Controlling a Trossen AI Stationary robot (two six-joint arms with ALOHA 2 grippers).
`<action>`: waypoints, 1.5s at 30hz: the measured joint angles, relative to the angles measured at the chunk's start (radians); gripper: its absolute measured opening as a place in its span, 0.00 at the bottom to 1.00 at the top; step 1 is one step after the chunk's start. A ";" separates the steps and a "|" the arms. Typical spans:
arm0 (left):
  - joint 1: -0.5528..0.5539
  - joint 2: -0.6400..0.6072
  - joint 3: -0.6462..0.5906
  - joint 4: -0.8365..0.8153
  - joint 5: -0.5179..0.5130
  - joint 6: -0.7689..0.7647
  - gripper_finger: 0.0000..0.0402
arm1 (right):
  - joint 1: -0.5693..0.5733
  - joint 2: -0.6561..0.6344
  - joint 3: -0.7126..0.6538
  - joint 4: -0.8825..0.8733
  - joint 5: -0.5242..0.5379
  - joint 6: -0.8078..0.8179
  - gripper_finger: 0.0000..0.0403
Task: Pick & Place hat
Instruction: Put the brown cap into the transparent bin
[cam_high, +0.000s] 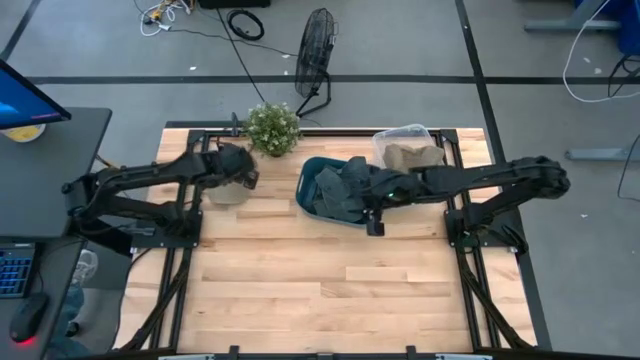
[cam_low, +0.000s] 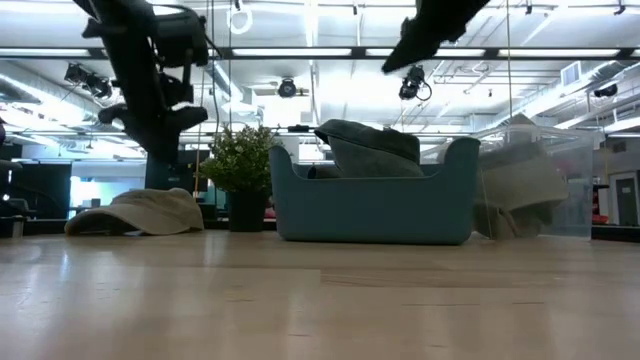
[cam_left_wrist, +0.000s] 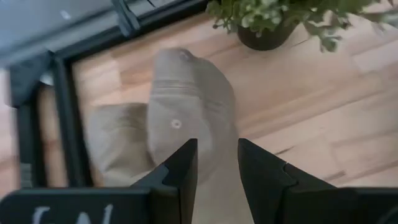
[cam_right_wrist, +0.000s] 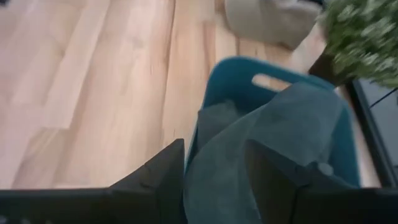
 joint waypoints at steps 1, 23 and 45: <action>0.027 0.001 -0.007 0.019 0.036 0.008 0.30 | 0.000 0.018 0.000 0.000 0.000 0.000 0.43; 0.218 0.157 -0.221 0.351 0.218 0.139 0.15 | 0.002 0.114 0.000 0.004 0.001 0.000 0.43; -0.291 -0.086 -0.218 0.381 0.472 0.268 0.01 | 0.010 0.114 0.000 0.045 -0.001 -0.078 0.43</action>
